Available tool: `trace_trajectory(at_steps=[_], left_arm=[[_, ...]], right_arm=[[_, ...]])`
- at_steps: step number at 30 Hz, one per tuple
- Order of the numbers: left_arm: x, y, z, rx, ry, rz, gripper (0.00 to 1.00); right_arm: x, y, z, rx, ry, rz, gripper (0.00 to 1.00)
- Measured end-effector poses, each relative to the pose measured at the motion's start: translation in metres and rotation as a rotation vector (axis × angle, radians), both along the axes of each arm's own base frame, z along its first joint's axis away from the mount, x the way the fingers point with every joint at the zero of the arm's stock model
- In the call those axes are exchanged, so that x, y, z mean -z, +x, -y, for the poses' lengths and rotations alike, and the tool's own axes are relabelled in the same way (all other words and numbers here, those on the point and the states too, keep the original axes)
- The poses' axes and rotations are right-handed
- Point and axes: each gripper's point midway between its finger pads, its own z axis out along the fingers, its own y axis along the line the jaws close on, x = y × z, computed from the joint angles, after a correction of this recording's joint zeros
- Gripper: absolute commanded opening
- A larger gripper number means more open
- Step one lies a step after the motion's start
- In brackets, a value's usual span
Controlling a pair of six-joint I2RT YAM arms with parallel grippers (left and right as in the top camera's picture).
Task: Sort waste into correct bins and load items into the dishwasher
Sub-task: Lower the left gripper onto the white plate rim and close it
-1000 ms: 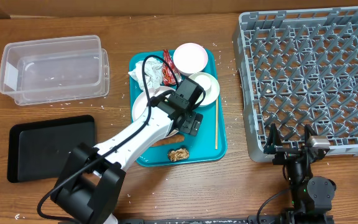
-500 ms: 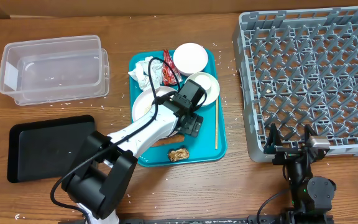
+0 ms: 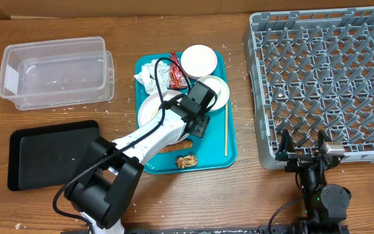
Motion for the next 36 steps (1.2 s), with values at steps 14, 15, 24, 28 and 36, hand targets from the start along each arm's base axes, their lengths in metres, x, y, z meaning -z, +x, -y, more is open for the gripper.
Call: trace_trajectory(at_steps=[14, 15, 24, 28, 36], left_arm=[[0.020, -0.009, 0.004, 0.021, 0.002, -0.063, 0.71], [0.023, -0.009, 0.004, 0.025, 0.009, -0.065, 0.70], [0.021, -0.009, 0.007, 0.036, 0.049, -0.033, 0.61], [0.020, -0.008, 0.003, 0.029, 0.069, -0.024, 0.52], [0.020, -0.008, 0.000, 0.025, 0.082, -0.020, 0.35]], right_arm=[[0.000, 0.000, 0.000, 0.000, 0.000, 0.000, 1.00], [0.000, 0.000, 0.000, 0.000, 0.000, 0.000, 1.00], [0.000, 0.000, 0.000, 0.000, 0.000, 0.000, 1.00], [0.000, 0.000, 0.000, 0.000, 0.000, 0.000, 1.00], [0.000, 0.000, 0.000, 0.000, -0.001, 0.000, 1.00]])
